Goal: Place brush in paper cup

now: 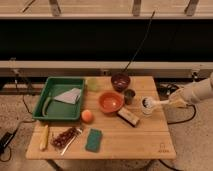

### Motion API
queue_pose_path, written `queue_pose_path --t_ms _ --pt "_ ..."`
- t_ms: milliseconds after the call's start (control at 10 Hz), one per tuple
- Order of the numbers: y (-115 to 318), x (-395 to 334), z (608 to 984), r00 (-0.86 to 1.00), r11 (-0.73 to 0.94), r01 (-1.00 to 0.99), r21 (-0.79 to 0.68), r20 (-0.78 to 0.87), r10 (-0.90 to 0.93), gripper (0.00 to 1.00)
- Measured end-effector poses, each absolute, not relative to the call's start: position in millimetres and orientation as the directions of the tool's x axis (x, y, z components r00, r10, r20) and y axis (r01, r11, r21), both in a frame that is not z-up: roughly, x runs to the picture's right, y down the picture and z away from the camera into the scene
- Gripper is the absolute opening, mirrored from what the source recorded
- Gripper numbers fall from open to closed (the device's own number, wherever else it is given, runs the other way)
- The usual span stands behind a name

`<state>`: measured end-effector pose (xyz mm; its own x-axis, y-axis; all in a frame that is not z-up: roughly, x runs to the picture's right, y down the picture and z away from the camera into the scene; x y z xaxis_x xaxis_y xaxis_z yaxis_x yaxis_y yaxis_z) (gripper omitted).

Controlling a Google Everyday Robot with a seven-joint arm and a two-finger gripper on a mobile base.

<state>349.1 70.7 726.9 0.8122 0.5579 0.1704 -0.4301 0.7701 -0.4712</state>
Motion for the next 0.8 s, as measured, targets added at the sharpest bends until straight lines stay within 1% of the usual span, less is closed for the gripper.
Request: queue_pose_path --t_ms 500,800 --pt "66.3 343.3 728.2 0.850 0.801 -0.381 -0.462 0.165 0.500 0.80" --pt "63.9 343.2 725.8 0.852 0.804 -0.378 -0.459 0.167 0.496 0.80"
